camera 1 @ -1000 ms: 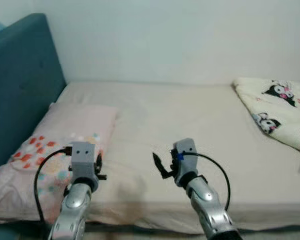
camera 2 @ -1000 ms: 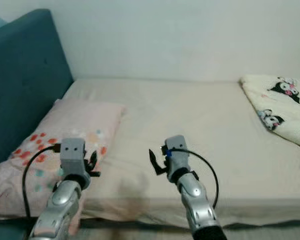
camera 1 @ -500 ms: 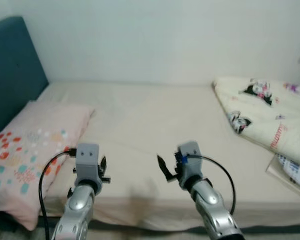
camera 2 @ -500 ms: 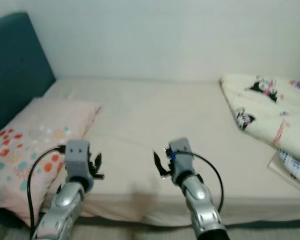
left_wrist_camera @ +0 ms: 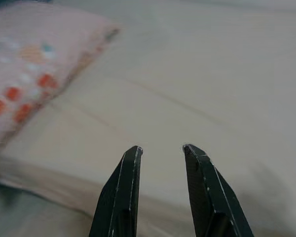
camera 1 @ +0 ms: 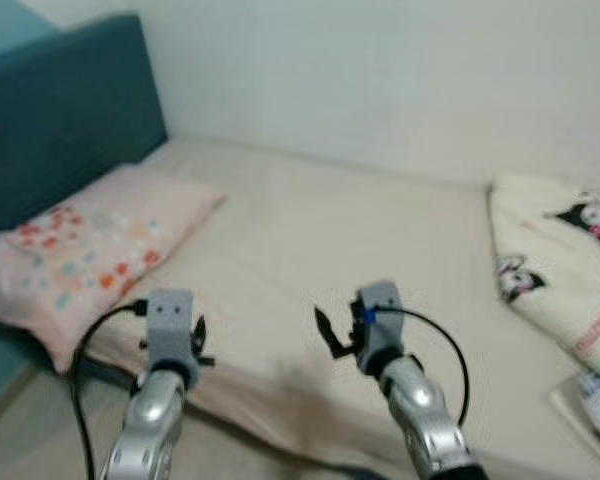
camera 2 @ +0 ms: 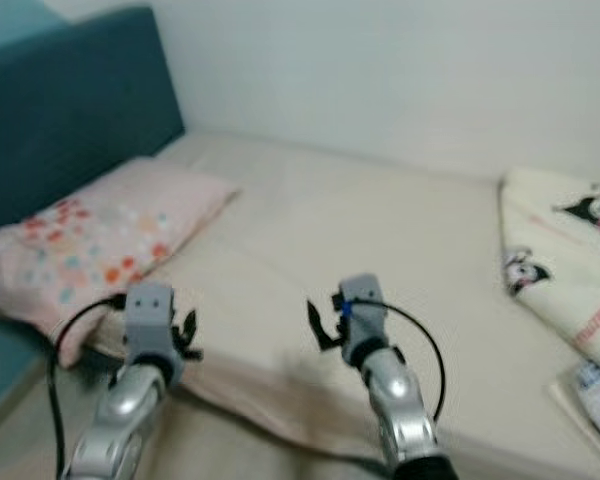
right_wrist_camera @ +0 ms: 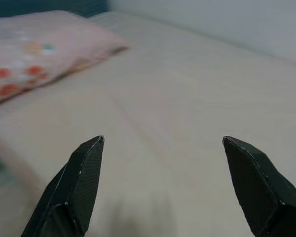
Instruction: Clean up the room
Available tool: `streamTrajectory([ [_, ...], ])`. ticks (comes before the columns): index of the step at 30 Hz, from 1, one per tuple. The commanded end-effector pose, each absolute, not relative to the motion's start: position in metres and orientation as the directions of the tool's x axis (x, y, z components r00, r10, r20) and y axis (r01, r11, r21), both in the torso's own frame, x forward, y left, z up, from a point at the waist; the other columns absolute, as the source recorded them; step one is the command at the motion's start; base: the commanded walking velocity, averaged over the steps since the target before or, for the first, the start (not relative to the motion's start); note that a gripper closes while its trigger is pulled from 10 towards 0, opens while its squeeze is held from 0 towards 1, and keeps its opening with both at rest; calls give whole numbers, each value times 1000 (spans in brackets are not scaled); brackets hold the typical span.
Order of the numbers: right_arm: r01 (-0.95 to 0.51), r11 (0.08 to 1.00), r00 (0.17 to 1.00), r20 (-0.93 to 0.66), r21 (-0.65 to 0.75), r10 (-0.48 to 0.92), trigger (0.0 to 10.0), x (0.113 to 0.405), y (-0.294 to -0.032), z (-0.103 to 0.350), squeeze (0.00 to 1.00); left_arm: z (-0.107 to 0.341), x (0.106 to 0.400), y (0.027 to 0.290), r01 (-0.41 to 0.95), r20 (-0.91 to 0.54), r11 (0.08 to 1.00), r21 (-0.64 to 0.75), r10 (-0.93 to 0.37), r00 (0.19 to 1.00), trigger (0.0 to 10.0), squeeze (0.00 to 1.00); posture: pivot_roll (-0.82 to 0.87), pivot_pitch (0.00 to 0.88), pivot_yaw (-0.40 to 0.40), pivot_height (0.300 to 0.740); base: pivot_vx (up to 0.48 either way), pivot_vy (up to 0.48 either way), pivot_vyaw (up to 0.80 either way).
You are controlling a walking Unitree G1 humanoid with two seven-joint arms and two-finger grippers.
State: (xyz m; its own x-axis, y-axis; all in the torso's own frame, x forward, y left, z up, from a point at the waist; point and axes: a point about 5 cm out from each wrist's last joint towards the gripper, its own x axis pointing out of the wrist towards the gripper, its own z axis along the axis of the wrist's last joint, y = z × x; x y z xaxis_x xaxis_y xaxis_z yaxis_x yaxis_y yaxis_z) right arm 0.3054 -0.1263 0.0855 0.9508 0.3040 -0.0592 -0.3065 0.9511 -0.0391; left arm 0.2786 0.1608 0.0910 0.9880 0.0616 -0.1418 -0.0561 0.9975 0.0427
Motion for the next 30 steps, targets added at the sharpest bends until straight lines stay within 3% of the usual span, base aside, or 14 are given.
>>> streamTrajectory([
  [1, -302, 953, 951, -78, -24, 299, 10000, 303, -127, 80, 0, 89, 278, 160, -52, -151, 997, 58, 60, 987, 10000, 0, 54, 57, -69, 740, 0, -461, 0],
  [30, -283, 959, 957, -77, -13, 281, 10000, 302, -129, 81, 0, 89, 280, 158, -40, -164, 998, 48, 48, 985, 10000, 0, 48, 73, -57, 740, 0, -457, 0],
])
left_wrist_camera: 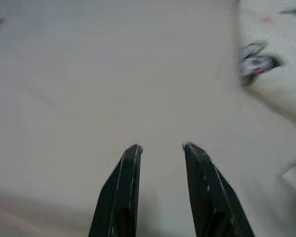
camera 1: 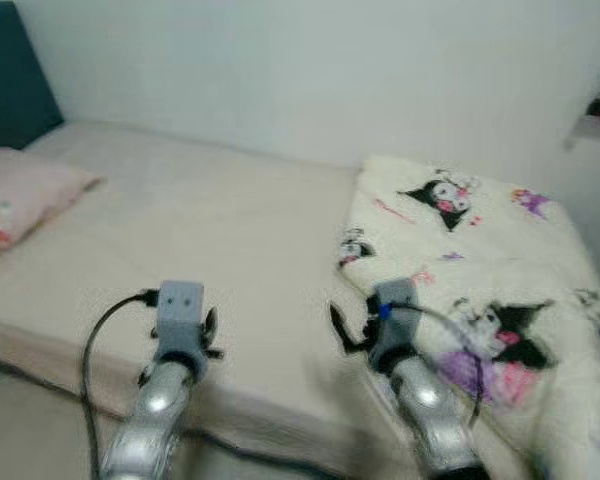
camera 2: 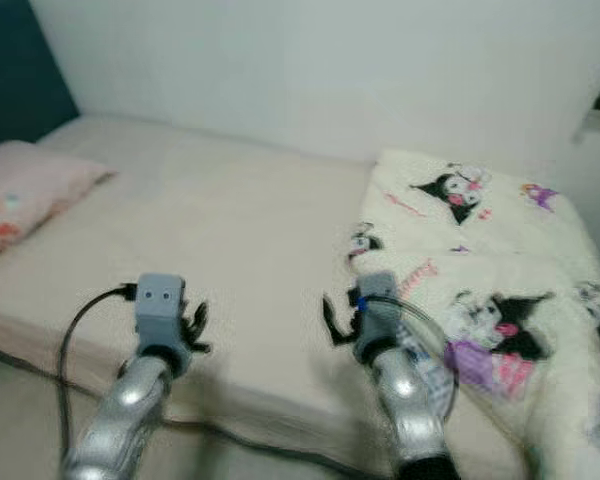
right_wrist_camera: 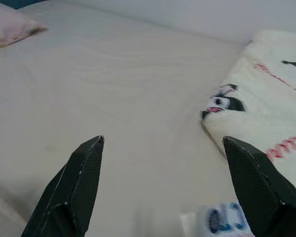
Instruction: Clean up the room
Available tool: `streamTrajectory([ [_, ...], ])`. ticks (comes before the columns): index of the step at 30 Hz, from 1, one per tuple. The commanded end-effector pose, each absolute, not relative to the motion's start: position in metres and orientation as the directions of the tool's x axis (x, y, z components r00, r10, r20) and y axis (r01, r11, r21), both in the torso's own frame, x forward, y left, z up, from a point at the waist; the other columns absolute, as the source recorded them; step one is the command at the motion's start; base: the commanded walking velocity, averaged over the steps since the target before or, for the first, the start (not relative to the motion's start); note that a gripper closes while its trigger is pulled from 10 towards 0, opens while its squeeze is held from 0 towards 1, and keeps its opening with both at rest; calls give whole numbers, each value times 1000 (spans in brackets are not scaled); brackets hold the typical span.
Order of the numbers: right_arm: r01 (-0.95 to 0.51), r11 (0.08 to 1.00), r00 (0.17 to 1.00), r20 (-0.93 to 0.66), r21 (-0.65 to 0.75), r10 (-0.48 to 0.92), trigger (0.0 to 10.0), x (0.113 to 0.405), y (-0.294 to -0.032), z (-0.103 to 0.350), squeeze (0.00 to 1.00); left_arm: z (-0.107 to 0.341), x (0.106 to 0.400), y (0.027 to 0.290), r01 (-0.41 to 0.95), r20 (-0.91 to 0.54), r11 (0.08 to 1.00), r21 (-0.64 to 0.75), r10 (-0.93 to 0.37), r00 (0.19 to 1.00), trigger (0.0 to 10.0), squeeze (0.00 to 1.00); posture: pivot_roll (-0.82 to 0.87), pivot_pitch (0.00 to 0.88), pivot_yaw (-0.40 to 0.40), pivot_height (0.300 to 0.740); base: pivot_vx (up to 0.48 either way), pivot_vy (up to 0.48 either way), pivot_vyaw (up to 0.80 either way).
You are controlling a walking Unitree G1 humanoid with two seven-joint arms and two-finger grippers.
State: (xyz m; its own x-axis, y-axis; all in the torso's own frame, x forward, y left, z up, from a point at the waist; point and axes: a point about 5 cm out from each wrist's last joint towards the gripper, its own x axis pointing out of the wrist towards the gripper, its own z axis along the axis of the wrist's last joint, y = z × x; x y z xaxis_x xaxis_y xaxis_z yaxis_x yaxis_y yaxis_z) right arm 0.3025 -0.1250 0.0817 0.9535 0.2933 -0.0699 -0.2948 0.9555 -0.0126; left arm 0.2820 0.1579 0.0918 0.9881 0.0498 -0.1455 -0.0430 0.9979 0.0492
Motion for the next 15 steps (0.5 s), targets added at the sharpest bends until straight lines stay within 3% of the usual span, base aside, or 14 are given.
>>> streamTrajectory([
  [1, -283, 959, 957, -77, -13, 281, 10000, 302, -129, 81, 0, 89, 280, 158, -40, -164, 998, 48, 48, 985, 10000, 0, 48, 73, -57, 740, 0, -458, 0],
  [5, -280, 960, 957, -75, -12, 279, 10000, 303, -129, 81, 0, 87, 281, 157, -39, -198, 999, -11, 36, 980, 10000, 0, 47, 73, -56, 740, 0, -99, 0],
  [15, -278, 961, 958, -77, -9, 276, 10000, 301, -130, 81, 0, 88, 281, 158, -43, -189, 999, -17, 39, 981, 10000, 0, 48, 74, -55, 740, 0, 473, 0],
])
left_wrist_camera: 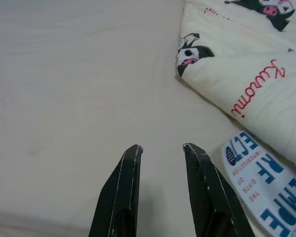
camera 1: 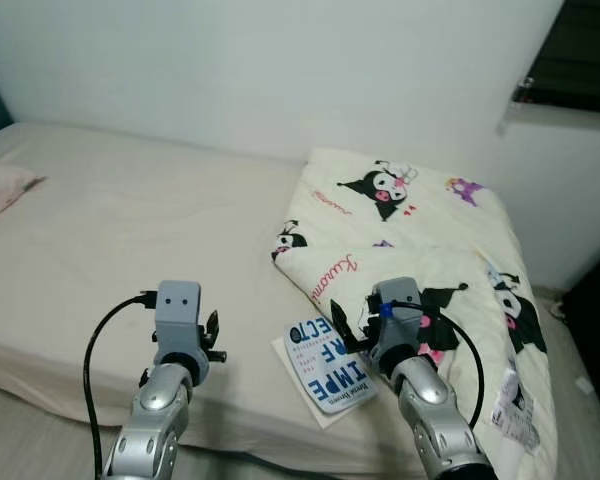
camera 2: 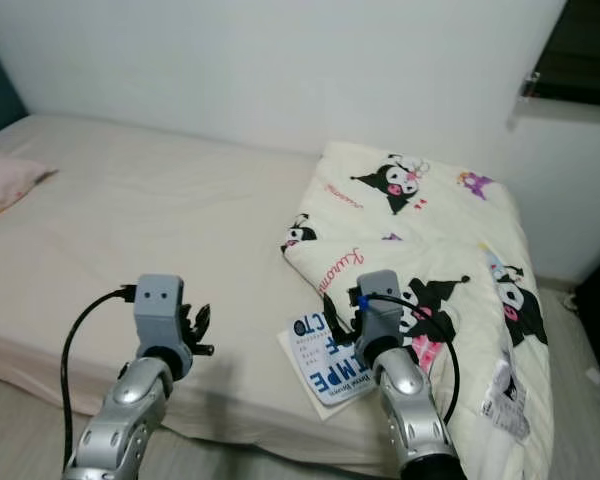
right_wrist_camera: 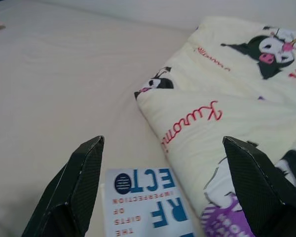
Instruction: Clean up the room
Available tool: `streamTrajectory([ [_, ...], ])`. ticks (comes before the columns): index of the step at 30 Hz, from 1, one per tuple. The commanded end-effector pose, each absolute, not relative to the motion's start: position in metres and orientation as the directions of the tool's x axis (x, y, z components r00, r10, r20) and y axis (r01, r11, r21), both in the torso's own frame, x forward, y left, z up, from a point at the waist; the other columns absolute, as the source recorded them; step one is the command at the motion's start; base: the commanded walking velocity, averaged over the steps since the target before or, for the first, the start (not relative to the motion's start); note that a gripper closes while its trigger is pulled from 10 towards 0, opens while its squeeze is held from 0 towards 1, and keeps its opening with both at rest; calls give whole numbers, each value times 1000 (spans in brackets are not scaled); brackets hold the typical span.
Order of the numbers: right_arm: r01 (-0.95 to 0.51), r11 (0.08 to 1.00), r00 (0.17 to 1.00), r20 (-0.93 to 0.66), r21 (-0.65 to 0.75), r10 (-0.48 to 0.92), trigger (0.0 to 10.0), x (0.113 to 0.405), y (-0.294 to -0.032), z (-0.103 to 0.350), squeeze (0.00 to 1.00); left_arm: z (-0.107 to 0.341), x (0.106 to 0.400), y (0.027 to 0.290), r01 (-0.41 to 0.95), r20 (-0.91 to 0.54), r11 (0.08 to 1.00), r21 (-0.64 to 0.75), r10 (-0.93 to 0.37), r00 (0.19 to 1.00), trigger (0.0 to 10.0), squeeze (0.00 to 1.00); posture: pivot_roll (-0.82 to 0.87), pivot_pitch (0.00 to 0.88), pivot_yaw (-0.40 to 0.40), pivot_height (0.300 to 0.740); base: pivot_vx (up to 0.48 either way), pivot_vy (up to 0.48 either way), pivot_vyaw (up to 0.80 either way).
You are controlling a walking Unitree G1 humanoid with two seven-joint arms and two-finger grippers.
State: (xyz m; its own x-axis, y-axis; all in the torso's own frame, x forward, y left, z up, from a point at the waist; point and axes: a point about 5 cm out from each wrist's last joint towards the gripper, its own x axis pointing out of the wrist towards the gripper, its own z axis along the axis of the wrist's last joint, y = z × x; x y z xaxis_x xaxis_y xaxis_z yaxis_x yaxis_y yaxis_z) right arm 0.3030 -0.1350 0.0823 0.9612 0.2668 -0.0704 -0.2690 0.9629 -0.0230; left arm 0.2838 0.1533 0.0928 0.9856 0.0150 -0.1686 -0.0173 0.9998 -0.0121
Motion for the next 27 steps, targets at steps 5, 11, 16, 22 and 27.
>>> streamTrajectory([
  [5, -275, 961, 957, -99, 0, 274, 10000, 299, -130, 75, 0, 91, 281, 159, -47, -157, 999, 19, 49, 986, 10000, 0, 50, 70, -54, 740, 0, 89, 0],
  [11, -236, 970, 957, -161, 52, 242, 10000, 296, -133, 62, 0, 91, 280, 160, -45, -153, 999, 27, 49, 987, 10000, 0, 51, 68, -54, 740, 0, 0, 0],
  [16, -123, 987, 951, -271, 102, 147, 10000, 285, -146, 37, 0, 81, 274, 171, -27, -166, 996, 90, 42, 985, 10000, 0, 54, 65, -54, 740, 0, 0, 0],
  [22, -46, 991, 947, -309, 127, 84, 10000, 274, -156, 26, 0, 60, 259, 181, -5, -225, 991, 137, 36, 974, 10000, 0, 44, 62, -48, 720, 0, 0, 0],
  [27, -6, 989, 947, -317, 145, 52, 10000, 272, -161, 24, 0, 56, 258, 180, 4, -233, 992, 123, 25, 972, 10000, 0, 37, 69, -46, 705, 0, 0, 0],
])
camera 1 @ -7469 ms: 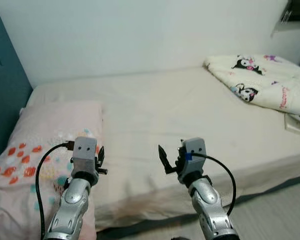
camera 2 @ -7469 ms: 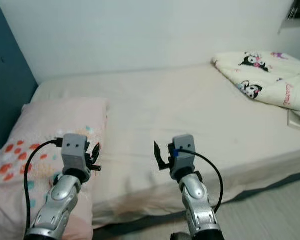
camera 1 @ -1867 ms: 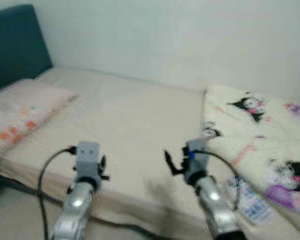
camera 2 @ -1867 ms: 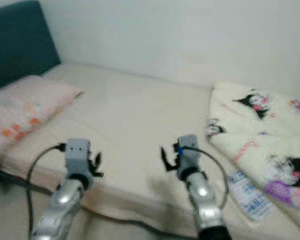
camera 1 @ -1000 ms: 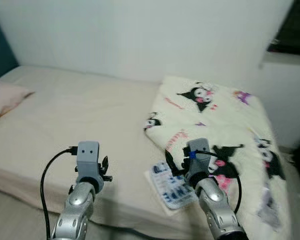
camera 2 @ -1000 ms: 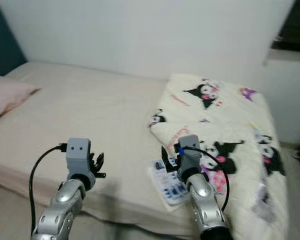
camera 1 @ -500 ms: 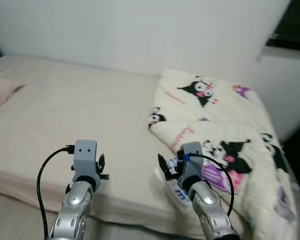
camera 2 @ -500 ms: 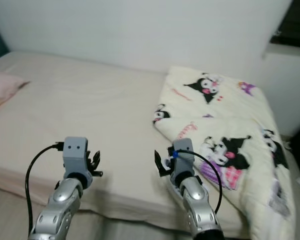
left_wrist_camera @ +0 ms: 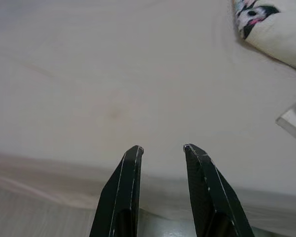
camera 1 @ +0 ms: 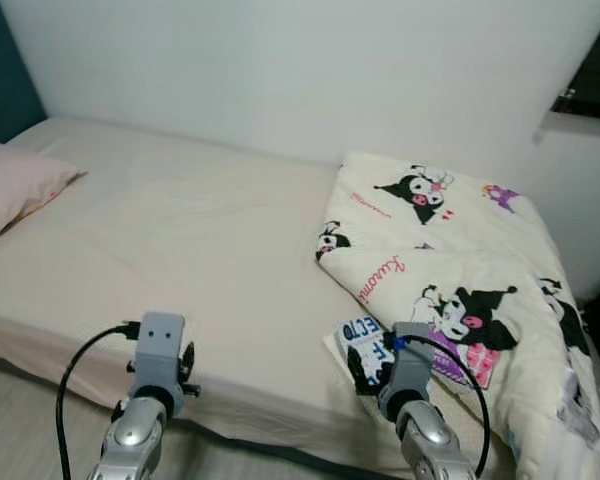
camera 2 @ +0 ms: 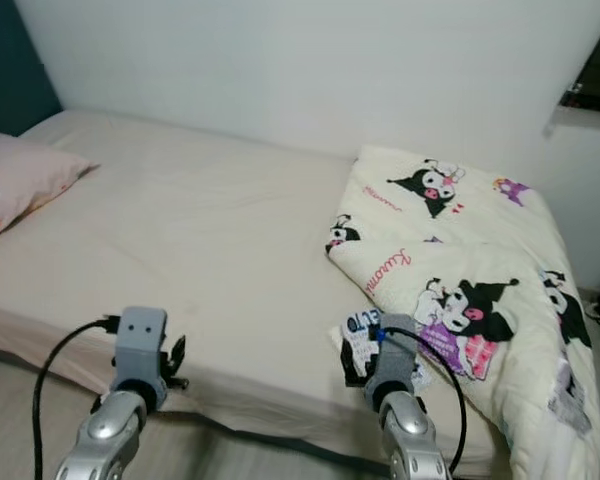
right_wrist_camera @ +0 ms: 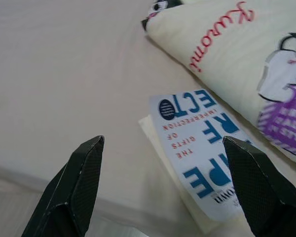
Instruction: Clean up the room
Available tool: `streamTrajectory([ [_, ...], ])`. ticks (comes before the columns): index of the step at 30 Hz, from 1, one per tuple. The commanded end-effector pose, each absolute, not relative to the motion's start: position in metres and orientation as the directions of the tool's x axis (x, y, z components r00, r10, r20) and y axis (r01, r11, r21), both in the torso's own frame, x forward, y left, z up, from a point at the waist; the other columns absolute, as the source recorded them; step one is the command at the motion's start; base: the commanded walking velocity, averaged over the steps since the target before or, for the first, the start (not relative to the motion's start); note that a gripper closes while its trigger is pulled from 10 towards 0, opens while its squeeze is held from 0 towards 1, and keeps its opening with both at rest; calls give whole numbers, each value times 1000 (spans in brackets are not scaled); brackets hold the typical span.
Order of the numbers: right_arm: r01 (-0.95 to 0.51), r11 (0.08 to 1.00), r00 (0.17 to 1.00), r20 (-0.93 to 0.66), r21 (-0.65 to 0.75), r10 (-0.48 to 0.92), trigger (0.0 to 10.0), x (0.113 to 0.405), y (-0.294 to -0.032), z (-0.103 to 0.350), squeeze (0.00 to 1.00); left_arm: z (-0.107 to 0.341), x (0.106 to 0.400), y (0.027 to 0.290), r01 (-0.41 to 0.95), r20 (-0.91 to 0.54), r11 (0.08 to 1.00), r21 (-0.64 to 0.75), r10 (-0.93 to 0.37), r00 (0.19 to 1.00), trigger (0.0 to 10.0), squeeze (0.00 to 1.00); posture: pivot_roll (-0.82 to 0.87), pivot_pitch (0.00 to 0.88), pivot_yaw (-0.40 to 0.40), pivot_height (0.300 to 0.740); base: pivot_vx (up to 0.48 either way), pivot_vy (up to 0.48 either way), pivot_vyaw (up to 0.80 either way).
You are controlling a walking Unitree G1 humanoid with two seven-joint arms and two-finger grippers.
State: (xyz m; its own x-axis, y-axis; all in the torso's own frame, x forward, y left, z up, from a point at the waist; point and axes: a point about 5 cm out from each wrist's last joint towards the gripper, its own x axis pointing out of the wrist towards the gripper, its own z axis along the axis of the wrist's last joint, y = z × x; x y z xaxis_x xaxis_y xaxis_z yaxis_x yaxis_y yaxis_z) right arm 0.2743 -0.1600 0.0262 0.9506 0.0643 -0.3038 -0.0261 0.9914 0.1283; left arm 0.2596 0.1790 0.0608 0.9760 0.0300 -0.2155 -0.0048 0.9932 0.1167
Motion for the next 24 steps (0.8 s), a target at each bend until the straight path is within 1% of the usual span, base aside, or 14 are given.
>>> streamTrajectory([
  [1, 9, 988, 946, -323, 156, 42, 10000, 272, -163, 23, 0, 56, 259, 179, 7, -233, 993, 116, 20, 972, 10000, 0, 33, 71, -45, 700, 0, 0, 0],
  [7, 38, 985, 939, -344, 170, 23, 10000, 270, -168, 19, 0, 57, 261, 176, 21, -224, 994, 108, 3, 975, 10000, 0, 27, 81, -42, 690, 0, 0, 0],
  [13, 88, 979, 928, -373, 186, -13, 10000, 266, -179, 13, 0, 56, 261, 174, 31, -221, 994, 101, -8, 975, 10000, 0, 21, 95, -41, 670, 0, 0, 0],
  [20, 93, 982, 929, -368, 167, -25, 10000, 266, -185, 15, 0, 54, 260, 172, 23, -221, 995, 99, 0, 975, 10000, 0, 9, 100, -48, 645, 0, 0, 0],
  [24, 93, 982, 929, -368, 165, -26, 10000, 266, -186, 16, 0, 54, 260, 171, 21, -220, 995, 98, 1, 975, 10000, 0, 8, 102, -50, 640, 0, 0, 0],
])
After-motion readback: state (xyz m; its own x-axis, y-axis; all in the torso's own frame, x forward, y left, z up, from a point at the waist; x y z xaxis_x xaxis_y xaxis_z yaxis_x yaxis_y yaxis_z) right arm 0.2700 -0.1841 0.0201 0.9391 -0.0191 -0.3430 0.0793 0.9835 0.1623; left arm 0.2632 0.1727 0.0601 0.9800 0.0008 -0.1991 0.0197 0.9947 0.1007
